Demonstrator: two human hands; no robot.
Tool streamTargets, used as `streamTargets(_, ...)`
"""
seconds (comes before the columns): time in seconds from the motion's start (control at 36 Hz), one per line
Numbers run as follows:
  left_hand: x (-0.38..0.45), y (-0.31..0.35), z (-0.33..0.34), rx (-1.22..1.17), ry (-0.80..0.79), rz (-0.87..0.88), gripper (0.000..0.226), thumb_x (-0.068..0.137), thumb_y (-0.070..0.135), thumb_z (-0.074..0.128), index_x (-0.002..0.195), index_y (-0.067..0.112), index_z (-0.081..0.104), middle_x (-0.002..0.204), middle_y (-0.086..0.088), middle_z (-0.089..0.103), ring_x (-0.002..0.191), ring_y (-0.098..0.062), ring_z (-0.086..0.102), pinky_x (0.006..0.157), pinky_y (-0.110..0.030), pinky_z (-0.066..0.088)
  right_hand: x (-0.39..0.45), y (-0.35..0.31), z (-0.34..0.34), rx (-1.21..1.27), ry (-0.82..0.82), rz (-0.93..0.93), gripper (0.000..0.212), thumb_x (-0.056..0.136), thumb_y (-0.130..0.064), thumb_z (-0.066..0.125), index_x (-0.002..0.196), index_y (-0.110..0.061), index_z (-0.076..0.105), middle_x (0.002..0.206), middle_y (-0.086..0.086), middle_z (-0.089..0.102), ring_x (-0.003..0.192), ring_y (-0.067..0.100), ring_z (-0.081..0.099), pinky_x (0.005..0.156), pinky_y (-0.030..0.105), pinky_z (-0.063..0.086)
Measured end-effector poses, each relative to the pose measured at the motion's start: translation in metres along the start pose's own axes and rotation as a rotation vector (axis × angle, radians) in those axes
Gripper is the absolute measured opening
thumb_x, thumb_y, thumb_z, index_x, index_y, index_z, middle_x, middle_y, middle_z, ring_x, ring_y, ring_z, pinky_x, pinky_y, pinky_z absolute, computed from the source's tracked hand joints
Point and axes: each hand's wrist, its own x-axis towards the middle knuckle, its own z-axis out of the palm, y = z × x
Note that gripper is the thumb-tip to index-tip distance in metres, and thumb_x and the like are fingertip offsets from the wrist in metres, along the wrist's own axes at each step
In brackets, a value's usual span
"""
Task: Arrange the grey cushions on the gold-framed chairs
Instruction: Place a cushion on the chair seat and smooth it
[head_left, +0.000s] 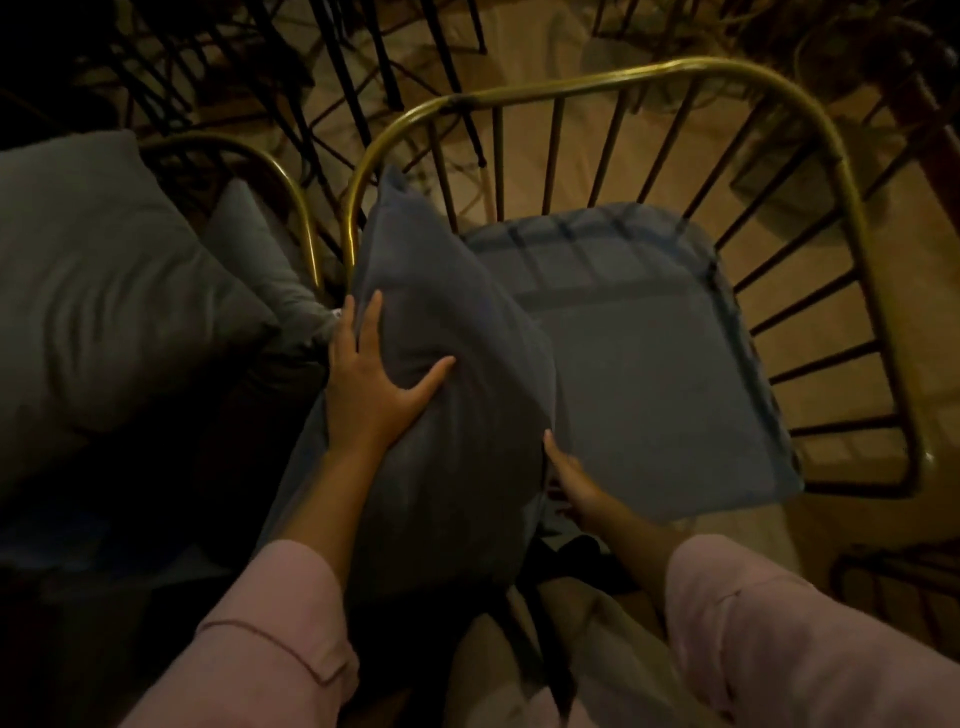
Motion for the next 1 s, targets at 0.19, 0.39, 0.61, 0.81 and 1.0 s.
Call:
streamTargets(0.19, 0.003, -0.006, 0.002, 0.023, 0.025, 0.003, 0.1, 0.072, 0.073, 0.065, 0.153, 0.036, 0.018, 0.162, -0.004, 0.02, 0.147, -0.028, 0.027, 0.109, -0.054, 0.037, 0.039, 0.019, 0.016, 0.414, -0.138, 0.046, 0.088, 0.079, -0.086, 0.036, 0.134, -0.022, 0.059, 0.134, 0.009, 0.063, 0.114, 0.029, 0.059, 0.083, 0.037, 0.052)
streamTargets(0.39, 0.004, 0.005, -0.005, 0.113, 0.021, -0.002, 0.092, 0.077, 0.073, 0.059, 0.153, 0.038, 0.019, 0.157, -0.005, 0.033, 0.141, -0.029, 0.039, 0.101, -0.059, 0.043, 0.046, 0.013, 0.018, 0.619, -0.125, -0.028, 0.076, 0.087, -0.08, 0.033, 0.122, -0.021, 0.066, 0.107, 0.009, 0.072, 0.103, 0.031, 0.063, 0.081, 0.04, 0.052)
streamTargets(0.61, -0.009, 0.039, -0.019, -0.081, -0.043, -0.114, 0.1, 0.07, 0.073, 0.066, 0.151, 0.036, 0.021, 0.154, -0.003, 0.04, 0.136, -0.028, 0.045, 0.108, -0.054, 0.04, 0.003, -0.014, -0.058, 0.321, 0.003, -0.227, 0.094, 0.062, -0.091, 0.057, 0.128, -0.024, 0.068, 0.125, 0.006, 0.071, 0.114, 0.028, 0.065, 0.104, 0.049, 0.049)
streamTargets(0.81, -0.023, 0.068, 0.009, -0.439, -0.072, -0.128, 0.105, 0.06, 0.065, 0.08, 0.147, 0.04, 0.027, 0.151, 0.014, 0.038, 0.134, -0.011, 0.043, 0.107, -0.038, 0.042, -0.034, -0.049, -0.144, 0.092, 0.271, -0.502, 0.077, 0.083, -0.062, 0.065, 0.143, -0.017, 0.053, 0.134, 0.001, 0.062, 0.121, 0.023, 0.059, 0.105, 0.041, 0.047)
streamTargets(1.0, -0.003, 0.049, 0.078, -0.693, -0.169, -0.256, 0.104, 0.065, 0.049, 0.086, 0.15, 0.03, 0.029, 0.145, 0.007, 0.046, 0.125, -0.01, 0.051, 0.092, -0.018, 0.049, -0.045, -0.083, -0.19, -0.079, 0.357, -0.62, 0.086, 0.074, -0.064, 0.074, 0.145, -0.022, 0.05, 0.141, -0.003, 0.058, 0.123, 0.02, 0.057, 0.101, 0.04, 0.05)
